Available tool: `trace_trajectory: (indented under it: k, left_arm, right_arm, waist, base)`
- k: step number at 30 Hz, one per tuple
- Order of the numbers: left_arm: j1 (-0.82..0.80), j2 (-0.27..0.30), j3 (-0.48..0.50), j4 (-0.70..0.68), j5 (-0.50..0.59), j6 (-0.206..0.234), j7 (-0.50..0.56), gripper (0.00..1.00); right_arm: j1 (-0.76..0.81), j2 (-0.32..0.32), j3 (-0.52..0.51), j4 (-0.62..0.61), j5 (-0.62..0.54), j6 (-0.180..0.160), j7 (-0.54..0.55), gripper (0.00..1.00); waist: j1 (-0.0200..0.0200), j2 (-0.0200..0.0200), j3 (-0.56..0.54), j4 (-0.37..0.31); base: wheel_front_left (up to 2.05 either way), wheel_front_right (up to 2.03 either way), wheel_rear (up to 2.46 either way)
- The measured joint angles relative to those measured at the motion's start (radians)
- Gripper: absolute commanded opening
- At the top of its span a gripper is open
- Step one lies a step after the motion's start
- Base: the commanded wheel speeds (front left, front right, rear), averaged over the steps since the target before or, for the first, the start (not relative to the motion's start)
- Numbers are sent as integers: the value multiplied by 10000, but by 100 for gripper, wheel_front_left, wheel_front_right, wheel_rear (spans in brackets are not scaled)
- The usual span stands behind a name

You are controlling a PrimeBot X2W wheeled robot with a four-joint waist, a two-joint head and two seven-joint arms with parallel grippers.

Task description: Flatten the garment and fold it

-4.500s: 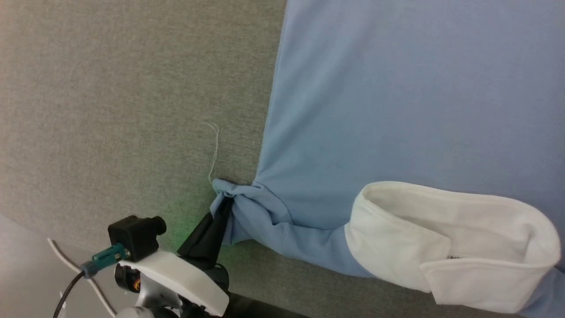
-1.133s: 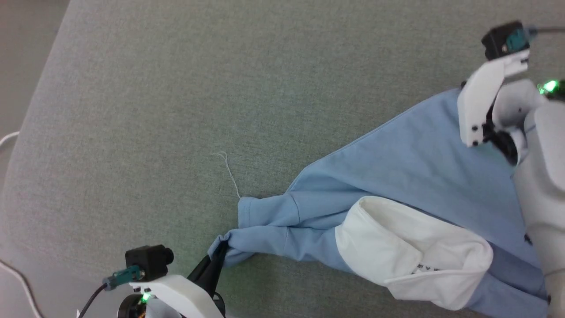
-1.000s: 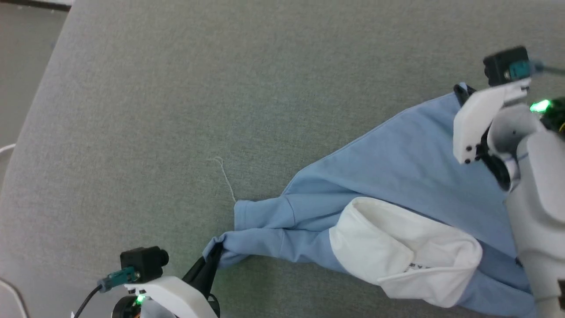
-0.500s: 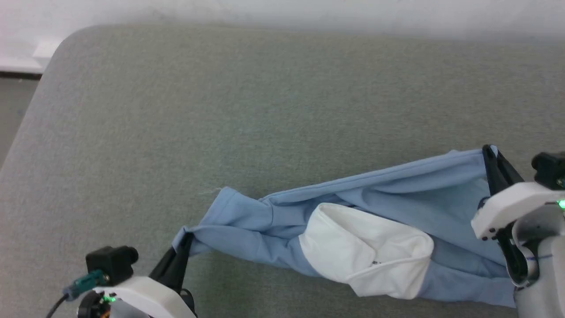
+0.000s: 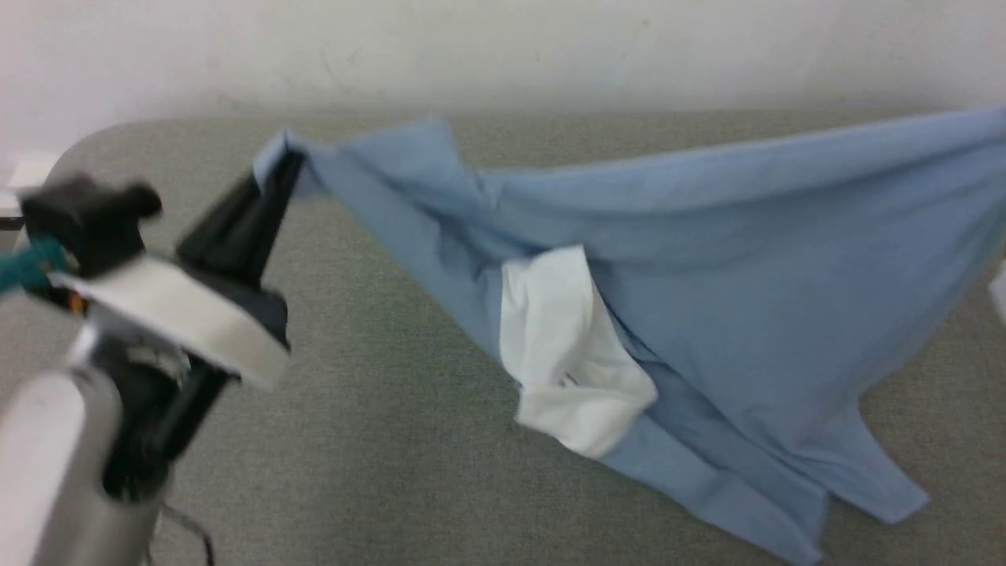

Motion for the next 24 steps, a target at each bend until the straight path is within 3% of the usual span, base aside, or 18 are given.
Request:
trace_trajectory:
  k: [5, 11, 17, 24]
  left_arm:
    - [-2295, -96, 109, 4, -284, -297, 437, 0]
    - [-4882, -370, 479, 625, -734, -259, 890, 0]
    - [-7566, -257, 788, 1753, -330, -27, 1106, 0]
    - [-10778, -192, 1074, 3490, 272, 146, 679, 0]
  right_arm:
    - [-1523, -1267, 487, -412, 272, 0, 1168, 0]
    - [-4067, -1684, 1189, 418, 416, 0, 1850, 0]
    - [-6614, -1664, 1789, 1824, 165, 2, 1854, 0]
    - [-9698, -859, 1678, 3390, -884, 12, 1187, 0]
  waist:
    - [2, 0, 198, -98]
    - [2, 0, 823, -258]
    - [4, 0, 1839, -437]
    - [6, 0, 3292, -669]
  base:
    - [0, 0, 0]
    - [0, 0, 0]
    - [0, 0, 0]
    - [0, 0, 0]
